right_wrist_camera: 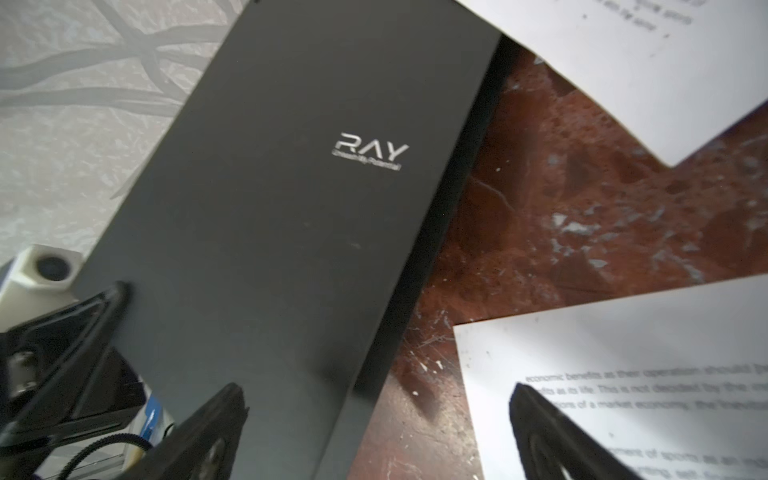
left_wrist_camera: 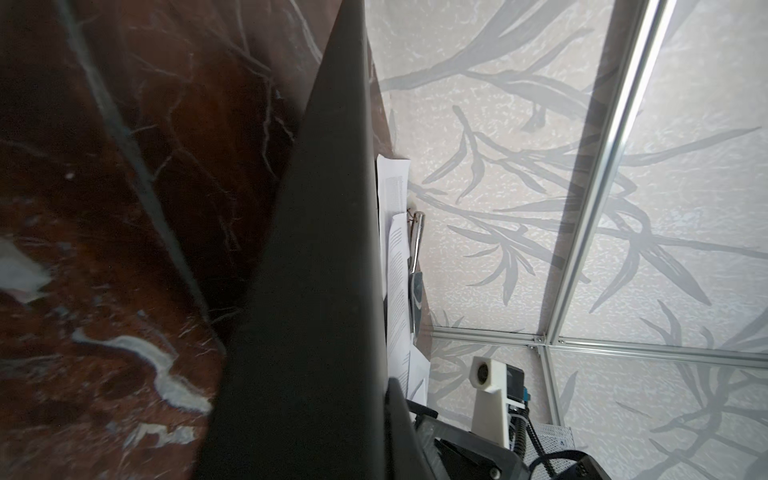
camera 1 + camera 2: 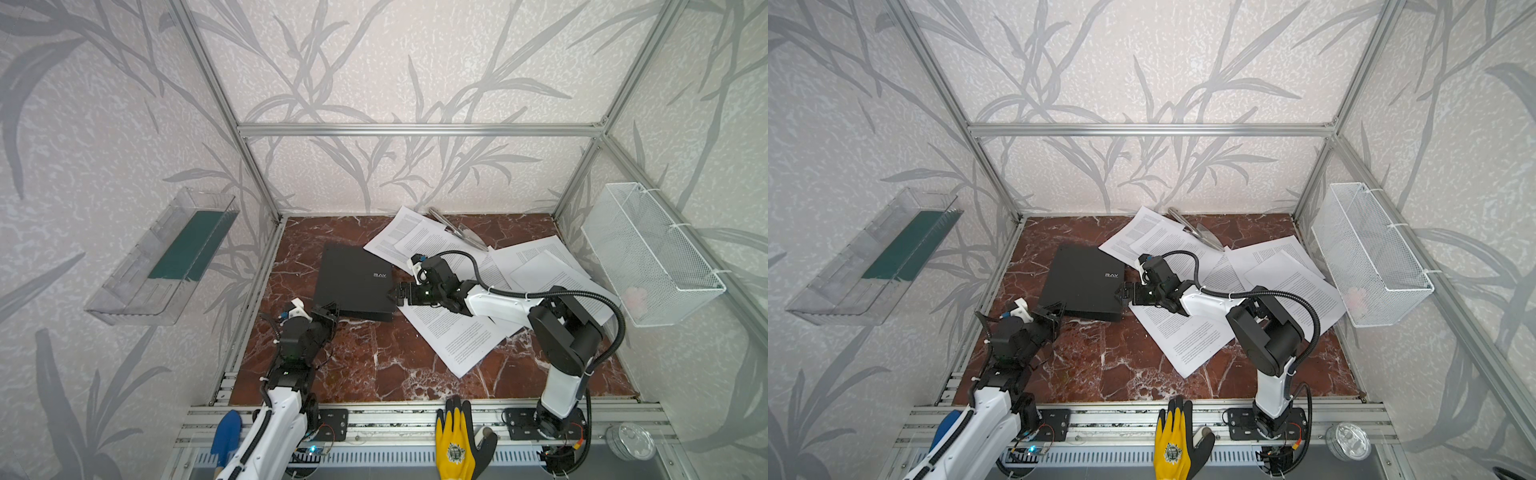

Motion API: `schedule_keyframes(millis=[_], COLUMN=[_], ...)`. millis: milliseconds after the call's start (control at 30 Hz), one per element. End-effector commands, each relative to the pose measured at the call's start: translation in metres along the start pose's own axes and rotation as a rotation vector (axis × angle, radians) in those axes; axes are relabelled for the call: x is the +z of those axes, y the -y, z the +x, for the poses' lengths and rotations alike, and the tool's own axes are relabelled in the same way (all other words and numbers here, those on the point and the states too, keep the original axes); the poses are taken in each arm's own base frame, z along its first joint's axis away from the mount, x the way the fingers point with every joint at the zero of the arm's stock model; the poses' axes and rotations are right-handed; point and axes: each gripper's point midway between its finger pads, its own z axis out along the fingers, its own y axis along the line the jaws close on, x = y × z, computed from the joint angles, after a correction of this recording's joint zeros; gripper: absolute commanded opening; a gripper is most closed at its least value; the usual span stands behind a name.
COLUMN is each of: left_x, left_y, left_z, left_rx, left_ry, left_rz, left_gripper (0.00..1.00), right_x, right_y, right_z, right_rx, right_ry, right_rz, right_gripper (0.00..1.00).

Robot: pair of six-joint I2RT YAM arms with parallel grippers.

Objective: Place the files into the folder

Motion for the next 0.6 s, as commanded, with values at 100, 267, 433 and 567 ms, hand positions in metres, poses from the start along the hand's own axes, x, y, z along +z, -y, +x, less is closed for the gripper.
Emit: schedule_keyframes(millis=[100, 267, 433, 567], left_x=[0.005, 0.006, 0.004, 0.002], left_y=[-0.004, -0.005, -0.004, 0.005], left_z=[0.007, 0.008, 0.007, 0.006], left_rx=[0.000, 0.003, -0.008, -0.005], left_ry=[-0.041, -0.046, -0.038, -0.034], left_rz=[-0.004, -0.005, 0.010, 0.036], left_gripper=[0.00, 0.00, 0.00, 0.00], right_x=[0.015, 0.024, 0.030, 0.028], right_y=[-0.020, -0.016, -0.024, -0.023], right_z=[-0.009, -0.013, -0.019, -0.022], right_rx=[0.079, 0.119, 0.130, 0.120], right_ry=[0.013, 0.021, 0.013, 0.015], right_rz=[-0.116, -0.116, -0.150, -0.123], right_gripper=[0.99, 0.99, 1.00, 0.99])
